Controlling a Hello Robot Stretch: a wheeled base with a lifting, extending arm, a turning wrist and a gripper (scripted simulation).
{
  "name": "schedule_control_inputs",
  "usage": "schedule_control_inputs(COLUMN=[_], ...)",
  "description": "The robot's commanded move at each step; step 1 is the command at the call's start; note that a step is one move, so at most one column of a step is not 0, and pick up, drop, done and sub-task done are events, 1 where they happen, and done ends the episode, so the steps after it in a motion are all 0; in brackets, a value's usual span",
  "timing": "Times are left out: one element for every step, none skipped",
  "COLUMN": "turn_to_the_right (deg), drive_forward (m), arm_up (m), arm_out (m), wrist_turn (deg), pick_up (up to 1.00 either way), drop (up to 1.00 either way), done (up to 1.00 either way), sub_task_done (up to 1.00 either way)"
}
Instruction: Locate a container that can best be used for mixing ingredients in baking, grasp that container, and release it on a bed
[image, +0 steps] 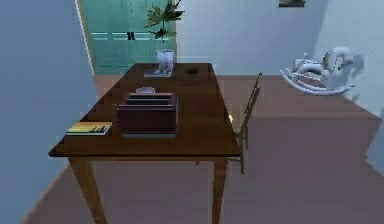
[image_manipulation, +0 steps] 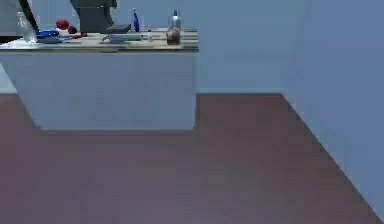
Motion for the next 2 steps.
schedule_control_inputs(turn_to_the_right=[0.0,-45.0], drive_forward=[0.4,0.0], arm_up=[0.0,0.0], arm_out=[0.0,0.0], wrist_turn=[0.0,0.0], pick_up=[0.0,0.0], drop=[0.0,0.0], done=[0.0,0.0], sub_task_done=[0.0,0.0])
